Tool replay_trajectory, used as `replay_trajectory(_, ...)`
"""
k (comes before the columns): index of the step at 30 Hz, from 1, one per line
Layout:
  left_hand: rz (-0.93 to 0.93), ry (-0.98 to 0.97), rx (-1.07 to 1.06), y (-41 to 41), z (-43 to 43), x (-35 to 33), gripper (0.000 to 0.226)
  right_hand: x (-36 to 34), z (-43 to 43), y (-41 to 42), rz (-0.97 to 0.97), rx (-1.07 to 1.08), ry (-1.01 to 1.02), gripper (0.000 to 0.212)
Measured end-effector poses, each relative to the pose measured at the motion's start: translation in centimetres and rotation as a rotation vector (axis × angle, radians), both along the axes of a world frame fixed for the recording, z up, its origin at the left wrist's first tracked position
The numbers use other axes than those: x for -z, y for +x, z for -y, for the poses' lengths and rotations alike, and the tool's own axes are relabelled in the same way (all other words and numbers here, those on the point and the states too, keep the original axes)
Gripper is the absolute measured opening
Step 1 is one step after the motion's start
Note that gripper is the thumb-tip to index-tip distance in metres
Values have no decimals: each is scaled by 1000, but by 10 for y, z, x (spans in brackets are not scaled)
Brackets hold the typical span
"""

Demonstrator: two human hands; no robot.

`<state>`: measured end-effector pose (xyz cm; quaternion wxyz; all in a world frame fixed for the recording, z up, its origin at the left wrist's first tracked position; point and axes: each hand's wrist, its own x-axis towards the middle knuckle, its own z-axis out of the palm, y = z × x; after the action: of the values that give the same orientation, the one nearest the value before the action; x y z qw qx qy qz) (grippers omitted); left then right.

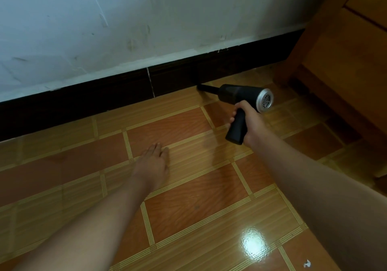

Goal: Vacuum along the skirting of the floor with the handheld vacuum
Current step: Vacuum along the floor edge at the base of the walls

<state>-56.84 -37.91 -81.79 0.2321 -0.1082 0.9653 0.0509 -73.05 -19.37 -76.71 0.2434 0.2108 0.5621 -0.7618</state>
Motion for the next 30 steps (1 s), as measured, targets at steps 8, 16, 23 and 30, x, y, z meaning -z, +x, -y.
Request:
replay_trajectory(8,25,-3,15,-2,3,2,61,-1,-6,-4,1,21,11,12)
replay_trajectory(16,49,-49,-14,-8,-3,3,61,-3,-12,-16,-13,85,19,13)
replay_trajectory(23,38,-48,-7,-8,-4,-1,60,-8,-19,-24,-61,143,23,12)
replay_trajectory(30,52,-31,-11,-9,-2,-2,60,-9,-18,-28,-53,174,10,11)
